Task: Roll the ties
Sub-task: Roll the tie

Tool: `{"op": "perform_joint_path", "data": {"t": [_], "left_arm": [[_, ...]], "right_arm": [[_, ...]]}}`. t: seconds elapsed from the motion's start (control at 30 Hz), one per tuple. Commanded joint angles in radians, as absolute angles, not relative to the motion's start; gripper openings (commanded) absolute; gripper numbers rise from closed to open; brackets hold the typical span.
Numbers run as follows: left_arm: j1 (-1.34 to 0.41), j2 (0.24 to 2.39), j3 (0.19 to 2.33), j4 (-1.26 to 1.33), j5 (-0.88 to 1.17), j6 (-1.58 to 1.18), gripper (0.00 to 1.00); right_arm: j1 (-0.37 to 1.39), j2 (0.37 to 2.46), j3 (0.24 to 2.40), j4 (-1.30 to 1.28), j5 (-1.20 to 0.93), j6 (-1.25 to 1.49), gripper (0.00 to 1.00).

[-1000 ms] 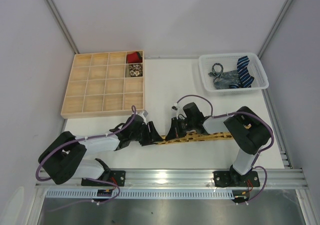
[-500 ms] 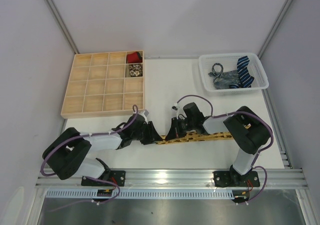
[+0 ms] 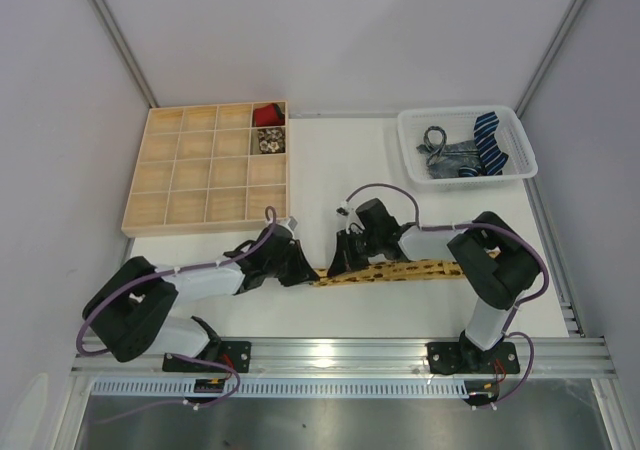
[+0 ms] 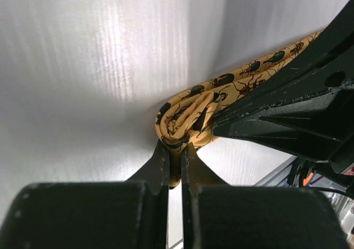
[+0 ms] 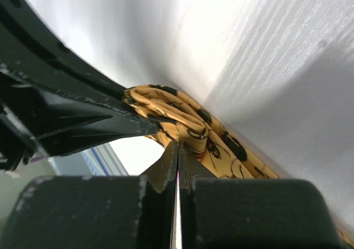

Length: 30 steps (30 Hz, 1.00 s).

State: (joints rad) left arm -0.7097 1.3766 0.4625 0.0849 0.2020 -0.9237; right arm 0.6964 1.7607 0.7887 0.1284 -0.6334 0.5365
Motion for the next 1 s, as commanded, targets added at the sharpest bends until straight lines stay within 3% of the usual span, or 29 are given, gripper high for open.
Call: {"op": "perform_joint_path", "data": {"t": [0.0, 0.97], "left_arm": [[-0.712, 1.319, 0.497, -0.104, 0.104, -0.854, 0.01], [-0.753, 1.250, 0.598, -0.261, 0.037, -0.835, 0.00]], "right_arm": [[0.713, 1.735, 0.859, -0.043, -0.489, 0.476, 0.00], [0.816, 1.718, 0.940, -0.040, -0.474, 0.537, 0.00]]}}
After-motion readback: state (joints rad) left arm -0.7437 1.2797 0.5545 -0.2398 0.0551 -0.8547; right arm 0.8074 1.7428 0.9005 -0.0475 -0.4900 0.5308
